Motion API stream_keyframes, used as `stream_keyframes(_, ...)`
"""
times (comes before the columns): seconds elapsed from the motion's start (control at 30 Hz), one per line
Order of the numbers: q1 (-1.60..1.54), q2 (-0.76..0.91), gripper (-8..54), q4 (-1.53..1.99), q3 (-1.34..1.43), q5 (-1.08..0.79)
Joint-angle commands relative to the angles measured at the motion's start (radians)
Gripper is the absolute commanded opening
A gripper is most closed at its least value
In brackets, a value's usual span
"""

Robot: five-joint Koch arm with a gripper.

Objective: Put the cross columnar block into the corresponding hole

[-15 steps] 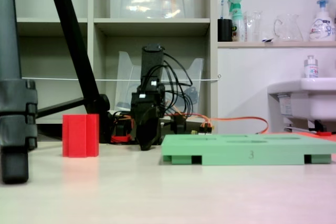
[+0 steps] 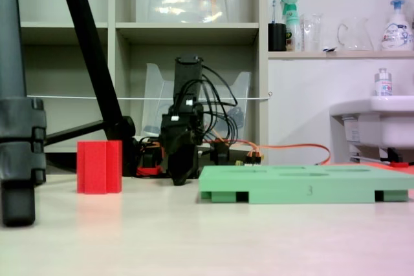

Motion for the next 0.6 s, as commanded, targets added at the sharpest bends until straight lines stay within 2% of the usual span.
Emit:
stream_keyframes(0.0, 0.011, 0.054, 33.3, -0.101, 0.049, 0.469)
stream_keyframes(0.03, 0.012, 0.057, 32.4, -0.155, 0.031, 0.592)
stream_keyframes(0.1, 0.055, 0.06, 29.8, -0.202, -0.018, 0.698)
stream_keyframes(0.27, 0.064, 0.06, 29.8, -0.097, -0.127, 0.953)
stream_keyframes(0.4, 0.066, 0.072, 29.4, 0.566, -0.581, 1.204)
stream_keyframes(0.57, 0.091, 0.021, 26.6, 0.897, -0.936, 1.255)
